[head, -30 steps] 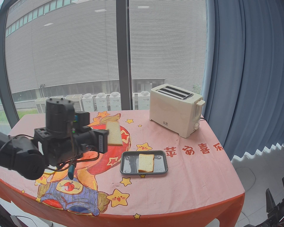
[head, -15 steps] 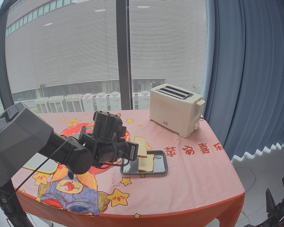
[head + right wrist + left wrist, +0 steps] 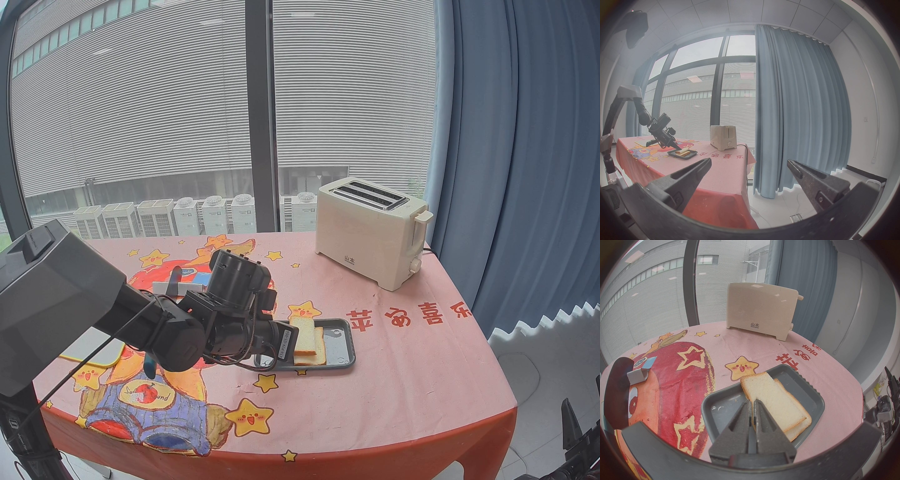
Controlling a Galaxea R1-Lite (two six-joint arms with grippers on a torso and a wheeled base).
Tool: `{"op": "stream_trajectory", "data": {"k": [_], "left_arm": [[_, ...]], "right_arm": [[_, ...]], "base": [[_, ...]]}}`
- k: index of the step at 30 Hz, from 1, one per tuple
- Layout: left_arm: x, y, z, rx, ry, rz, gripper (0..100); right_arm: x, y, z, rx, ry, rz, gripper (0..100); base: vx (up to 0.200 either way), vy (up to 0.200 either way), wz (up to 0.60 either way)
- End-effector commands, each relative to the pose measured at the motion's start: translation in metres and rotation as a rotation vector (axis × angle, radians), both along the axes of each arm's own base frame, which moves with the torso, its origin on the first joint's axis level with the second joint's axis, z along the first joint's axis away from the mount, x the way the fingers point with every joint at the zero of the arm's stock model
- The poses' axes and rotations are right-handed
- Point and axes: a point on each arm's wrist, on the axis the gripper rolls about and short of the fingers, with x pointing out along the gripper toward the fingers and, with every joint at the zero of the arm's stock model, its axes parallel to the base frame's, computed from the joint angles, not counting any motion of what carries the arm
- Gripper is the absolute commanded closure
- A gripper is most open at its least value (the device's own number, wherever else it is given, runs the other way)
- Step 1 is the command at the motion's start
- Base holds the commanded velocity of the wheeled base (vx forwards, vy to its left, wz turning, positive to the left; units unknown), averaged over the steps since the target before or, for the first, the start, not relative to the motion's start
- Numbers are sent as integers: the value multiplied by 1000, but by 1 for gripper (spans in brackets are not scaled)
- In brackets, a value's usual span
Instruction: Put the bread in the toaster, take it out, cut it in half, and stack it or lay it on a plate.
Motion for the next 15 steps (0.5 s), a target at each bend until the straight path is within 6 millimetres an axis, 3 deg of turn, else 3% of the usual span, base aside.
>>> {"op": "stream_trajectory", "data": {"k": [1,9,15], "left_arm": [[-1,0,9,-24,-14,8,100],[-2,-1,28,-83,-39,36,100],[-9,-7,19,-40,-2,34,100]], "right_arm": [[0,0,-5,-1,0,0,0],[0,0,-5,-1,0,0,0],[0,0,-5,-1,0,0,0]], "base": [[0,0,0],[0,0,0],[0,0,0]]}}
